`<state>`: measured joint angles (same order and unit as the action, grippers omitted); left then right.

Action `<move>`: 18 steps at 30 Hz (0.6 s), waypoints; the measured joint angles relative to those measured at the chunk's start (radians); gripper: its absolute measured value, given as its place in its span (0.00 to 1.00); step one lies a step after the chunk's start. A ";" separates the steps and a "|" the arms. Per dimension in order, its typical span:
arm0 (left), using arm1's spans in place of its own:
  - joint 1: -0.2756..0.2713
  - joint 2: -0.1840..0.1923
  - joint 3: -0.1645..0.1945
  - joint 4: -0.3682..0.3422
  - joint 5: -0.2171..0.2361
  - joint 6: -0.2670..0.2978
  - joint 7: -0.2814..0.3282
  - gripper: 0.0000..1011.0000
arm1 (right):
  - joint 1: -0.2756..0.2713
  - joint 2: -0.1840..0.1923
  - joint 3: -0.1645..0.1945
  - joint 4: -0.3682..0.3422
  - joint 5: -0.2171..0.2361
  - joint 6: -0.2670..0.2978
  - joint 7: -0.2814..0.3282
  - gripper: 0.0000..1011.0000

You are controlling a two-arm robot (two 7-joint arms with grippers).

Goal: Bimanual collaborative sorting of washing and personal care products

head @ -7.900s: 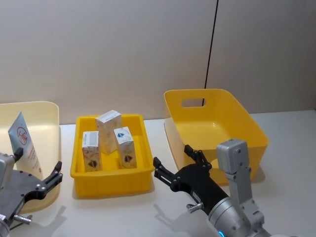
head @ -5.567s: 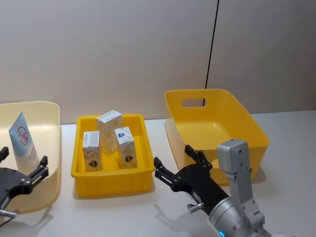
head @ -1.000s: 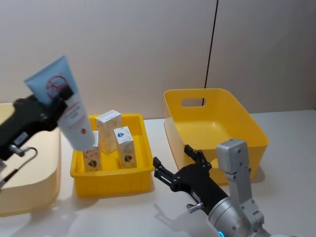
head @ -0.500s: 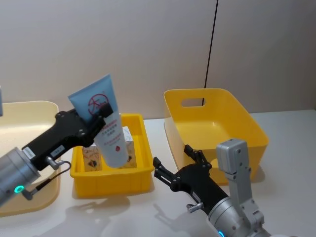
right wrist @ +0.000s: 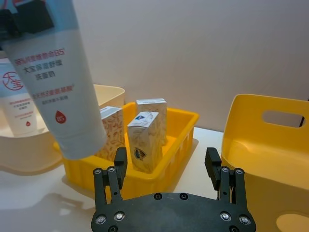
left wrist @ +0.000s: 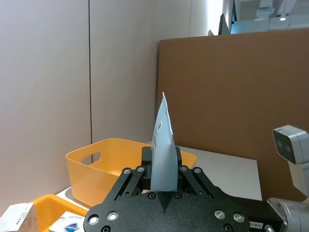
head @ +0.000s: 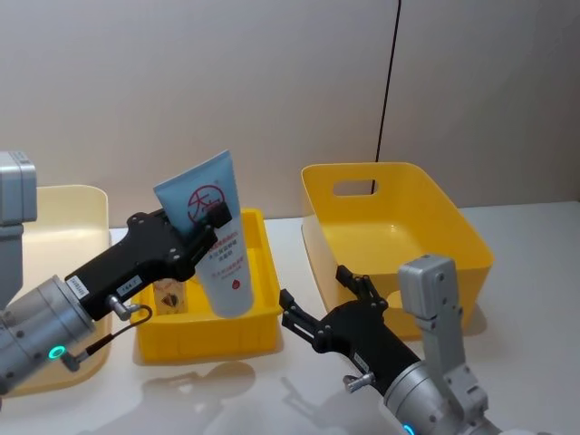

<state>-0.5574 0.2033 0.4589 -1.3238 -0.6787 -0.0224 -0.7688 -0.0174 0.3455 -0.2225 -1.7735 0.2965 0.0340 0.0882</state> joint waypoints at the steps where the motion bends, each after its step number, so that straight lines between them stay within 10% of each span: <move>1: 0.000 0.000 0.001 0.001 0.000 -0.001 -0.001 0.22 | -0.001 0.004 0.002 -0.003 0.005 0.000 0.011 0.99; 18: -0.006 -0.005 0.014 0.011 0.004 -0.005 -0.009 0.22 | -0.021 0.086 0.023 -0.068 0.099 0.030 0.182 0.99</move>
<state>-0.5638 0.1984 0.4725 -1.3126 -0.6746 -0.0273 -0.7775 -0.0383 0.4318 -0.1993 -1.8417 0.3951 0.0643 0.2705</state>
